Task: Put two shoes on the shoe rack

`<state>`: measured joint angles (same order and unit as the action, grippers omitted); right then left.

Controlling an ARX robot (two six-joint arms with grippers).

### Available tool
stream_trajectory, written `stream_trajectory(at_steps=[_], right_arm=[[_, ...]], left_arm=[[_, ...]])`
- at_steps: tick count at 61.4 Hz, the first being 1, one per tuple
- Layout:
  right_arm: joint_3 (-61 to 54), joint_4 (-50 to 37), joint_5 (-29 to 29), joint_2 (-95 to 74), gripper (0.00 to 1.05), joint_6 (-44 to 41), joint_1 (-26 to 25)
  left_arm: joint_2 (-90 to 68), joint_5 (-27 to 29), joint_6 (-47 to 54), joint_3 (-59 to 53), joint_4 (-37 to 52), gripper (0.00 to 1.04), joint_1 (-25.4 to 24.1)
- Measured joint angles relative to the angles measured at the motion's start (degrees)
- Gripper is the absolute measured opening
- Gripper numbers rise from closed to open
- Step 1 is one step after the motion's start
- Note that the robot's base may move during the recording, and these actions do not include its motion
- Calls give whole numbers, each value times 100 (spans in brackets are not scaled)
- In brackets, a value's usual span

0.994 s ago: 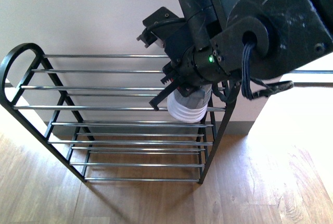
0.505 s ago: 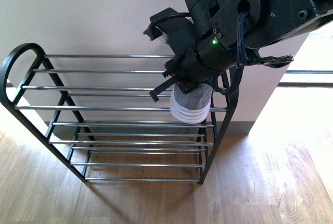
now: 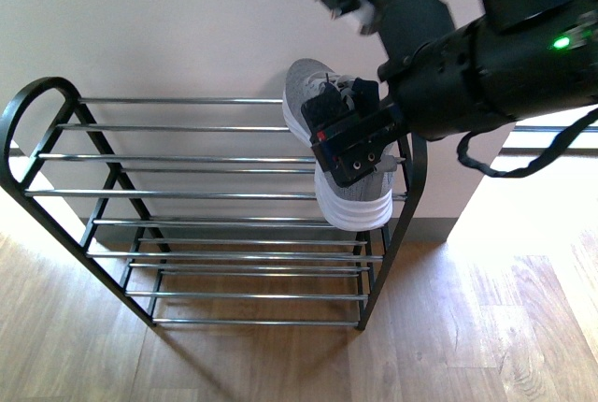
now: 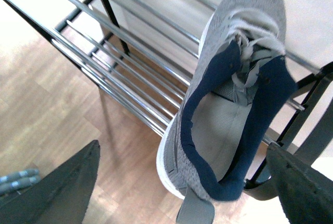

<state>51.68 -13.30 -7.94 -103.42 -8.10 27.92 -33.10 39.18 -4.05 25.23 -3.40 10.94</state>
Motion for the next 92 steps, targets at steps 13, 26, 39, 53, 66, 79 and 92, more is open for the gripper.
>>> stream_trajectory(at_steps=[13,26,39,53,66,79,92], right_arm=[[-1196,-855,-273,1740,96,177,-365],[-2155,-1298,-660,3348,96,334,-999],[-2994,-1823,-1045,4404,96,787,-1818],[-3309,-2369,55,4494,88,953,-1759],[-3917,-2721,1692,4996,56,857,-1886],[-4378,-2507,1412,5663,19,848,-2138],[-4712,-2083,833,6400,2,831,-2675]], left_arm=[[0,-2,-2,0,0,2,0],[0,-7,-2,0,0,2,0],[0,0,0,0,0,2,0],[0,-17,-2,0,0,2,0],[0,26,0,0,0,2,-2],[0,-15,0,0,0,2,0],[0,-15,-2,0,0,2,0]])
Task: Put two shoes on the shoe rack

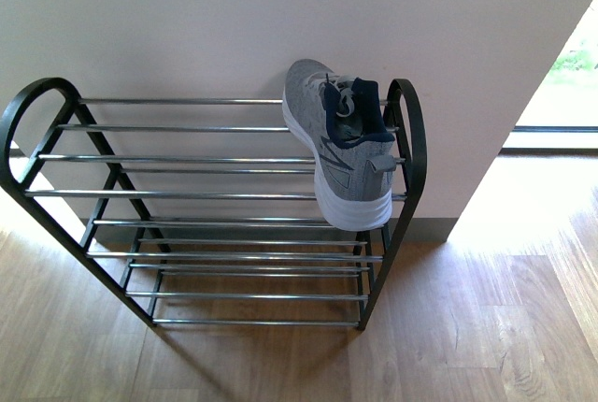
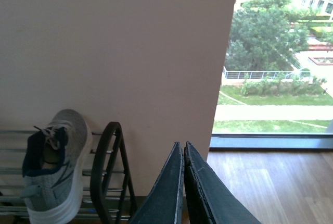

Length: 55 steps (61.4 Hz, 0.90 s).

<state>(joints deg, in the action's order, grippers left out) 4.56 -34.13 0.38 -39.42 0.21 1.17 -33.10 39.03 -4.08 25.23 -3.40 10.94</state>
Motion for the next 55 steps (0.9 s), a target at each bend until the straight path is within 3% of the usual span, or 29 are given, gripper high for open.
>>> stream_trajectory(at_steps=[24,55], right_arm=[[-348,437,-31,907,2,-2,-98],[-350,1766,-37,2302,2,0,-98]], left_arm=[[0,15,0,0,0,2,0],[0,11,2,0,0,2,0]])
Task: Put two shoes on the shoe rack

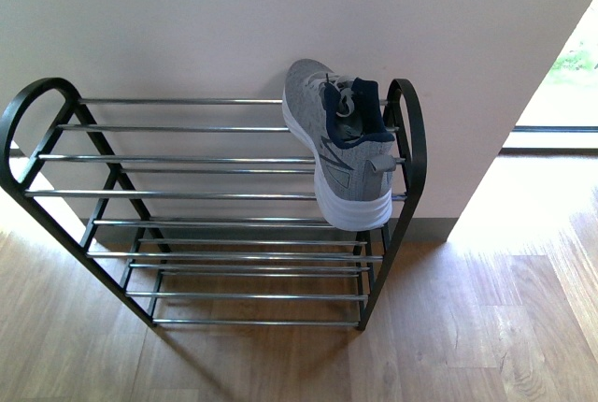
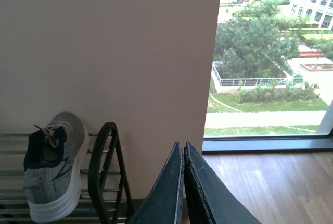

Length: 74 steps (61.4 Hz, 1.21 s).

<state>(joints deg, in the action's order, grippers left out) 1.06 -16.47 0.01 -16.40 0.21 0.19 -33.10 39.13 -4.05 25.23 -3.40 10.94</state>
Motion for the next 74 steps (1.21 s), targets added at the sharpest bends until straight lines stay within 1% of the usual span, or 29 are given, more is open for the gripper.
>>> stream_trajectory(at_steps=[24,31,41,42,47,51,53,58,60,61,70,74], right_arm=[[0,640,0,636,2,0,0],[2,1567,-4,1416,2,0,0],[2,1639,-2,1598,2,0,0],[2,1639,-2,1598,3,-9,0],[2,1639,-2,1602,24,-4,0],[2,1639,0,1602,34,-4,0],[2,1639,0,1602,38,-4,0],[2,1639,-2,1609,52,-4,0],[2,1639,-4,1609,56,-4,0],[2,1639,-20,1606,61,-4,0],[2,1646,-22,1609,84,-4,-7],[2,1646,9,1615,97,0,-7]], left_arm=[[0,0,0,0,0,2,0],[0,-7,0,0,0,2,0],[0,-9,-2,0,0,2,0],[0,-7,-2,0,0,2,0],[0,4,-2,0,0,2,0],[0,2,0,0,0,2,0],[0,0,-2,0,0,2,0],[0,-4,0,0,0,2,0],[0,-2,0,0,0,2,0],[0,-4,-2,0,0,2,0],[9,105,2,0,0,2,-7],[9,63,0,0,0,2,-7]])
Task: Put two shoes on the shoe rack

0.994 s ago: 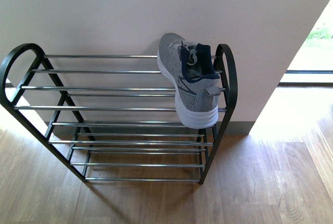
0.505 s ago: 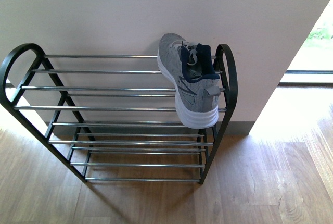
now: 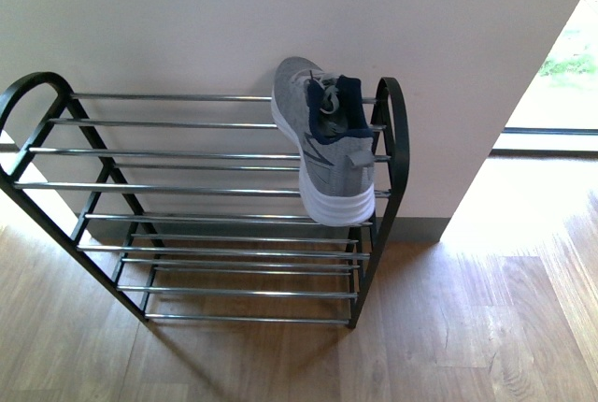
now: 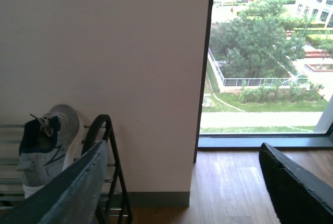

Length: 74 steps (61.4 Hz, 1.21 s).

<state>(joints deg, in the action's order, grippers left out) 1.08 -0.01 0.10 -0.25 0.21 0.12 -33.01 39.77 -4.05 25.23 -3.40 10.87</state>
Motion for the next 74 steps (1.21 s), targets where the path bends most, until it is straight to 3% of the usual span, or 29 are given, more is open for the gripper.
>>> stream_trajectory(at_steps=[5,10,13,27,46,58,74], right_arm=[[0,7,17,0,95,-2,0],[0,7,9,0,96,-2,0],[0,7,7,0,96,-2,0],[0,7,0,0,96,-2,0],[0,7,2,2,96,-2,0],[0,7,2,2,96,-2,0],[0,7,2,2,96,-2,0]], left_arm=[[-15,-221,-52,2,-31,2,20],[-415,-844,-728,339,-918,2,7],[-752,-1023,-1095,450,-979,2,11],[-3230,-2004,-3381,798,-9,2,323],[-6251,-2262,-5270,1845,1121,2,584],[-7510,-2492,-5779,2616,1191,2,581],[-8808,-2994,-5436,3713,1019,2,645]])
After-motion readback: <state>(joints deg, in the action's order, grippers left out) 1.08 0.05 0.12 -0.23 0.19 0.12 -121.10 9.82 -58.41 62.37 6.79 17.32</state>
